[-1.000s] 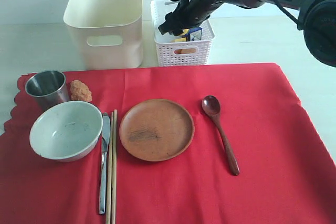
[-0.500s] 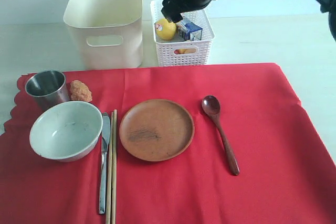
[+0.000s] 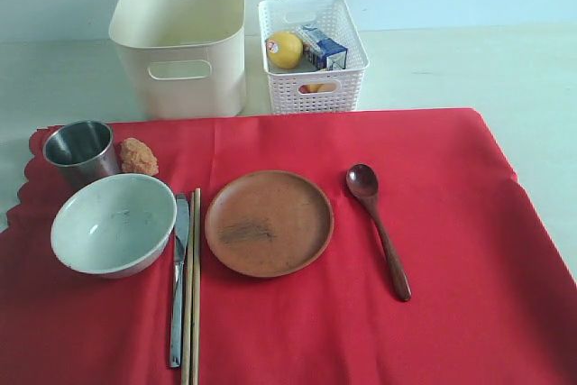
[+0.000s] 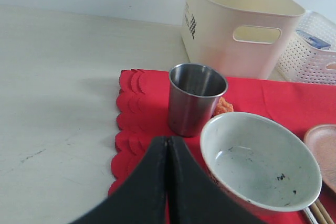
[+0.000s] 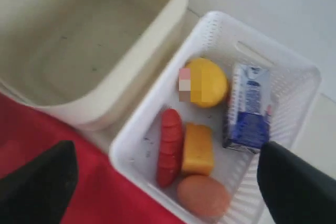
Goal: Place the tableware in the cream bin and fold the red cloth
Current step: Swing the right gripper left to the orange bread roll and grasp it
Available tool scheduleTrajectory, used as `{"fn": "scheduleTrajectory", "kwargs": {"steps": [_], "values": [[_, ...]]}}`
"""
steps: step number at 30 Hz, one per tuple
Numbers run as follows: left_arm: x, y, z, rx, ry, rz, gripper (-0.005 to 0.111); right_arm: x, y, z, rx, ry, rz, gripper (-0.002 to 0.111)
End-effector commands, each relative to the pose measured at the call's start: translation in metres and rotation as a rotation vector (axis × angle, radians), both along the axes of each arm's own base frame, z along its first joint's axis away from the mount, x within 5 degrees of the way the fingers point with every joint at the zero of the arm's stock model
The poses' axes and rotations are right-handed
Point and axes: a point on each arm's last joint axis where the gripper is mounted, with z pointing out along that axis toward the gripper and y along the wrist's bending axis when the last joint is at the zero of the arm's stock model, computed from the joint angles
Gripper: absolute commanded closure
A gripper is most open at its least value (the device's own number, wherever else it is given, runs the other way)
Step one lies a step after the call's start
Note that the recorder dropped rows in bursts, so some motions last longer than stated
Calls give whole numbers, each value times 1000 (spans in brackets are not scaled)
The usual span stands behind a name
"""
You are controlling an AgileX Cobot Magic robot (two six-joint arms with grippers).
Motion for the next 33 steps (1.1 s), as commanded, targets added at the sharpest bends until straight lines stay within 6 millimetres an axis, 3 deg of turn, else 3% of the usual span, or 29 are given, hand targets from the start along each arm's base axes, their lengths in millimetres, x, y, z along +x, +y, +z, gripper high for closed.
{"fn": "scheduleTrajectory", "kwargs": {"steps": [1, 3, 6, 11, 13, 17, 23, 33], "values": [[0, 0, 0, -10, -10, 1, 107, -14, 13, 17, 146, 43, 133, 20], [0, 0, 0, -10, -10, 1, 107, -24, 24, 21, 236, 85, 239, 20], [0, 0, 0, -8, -10, 1, 107, -32, 35, 19, 220, 95, 300, 21], [0, 0, 0, -8, -10, 1, 107, -62, 83, 11, 99, 73, 411, 22], [0, 0, 0, -11, -10, 2, 107, -68, 99, -3, 28, 77, 418, 22], [0, 0, 0, -11, -10, 2, 107, -73, 132, -58, -42, 140, 447, 36], [0, 0, 0, -8, -10, 1, 107, -68, 153, -106, -22, 159, 389, 37], [0, 0, 0, -9, -10, 1, 107, -79, 183, -134, 3, 105, 391, 39]]}}
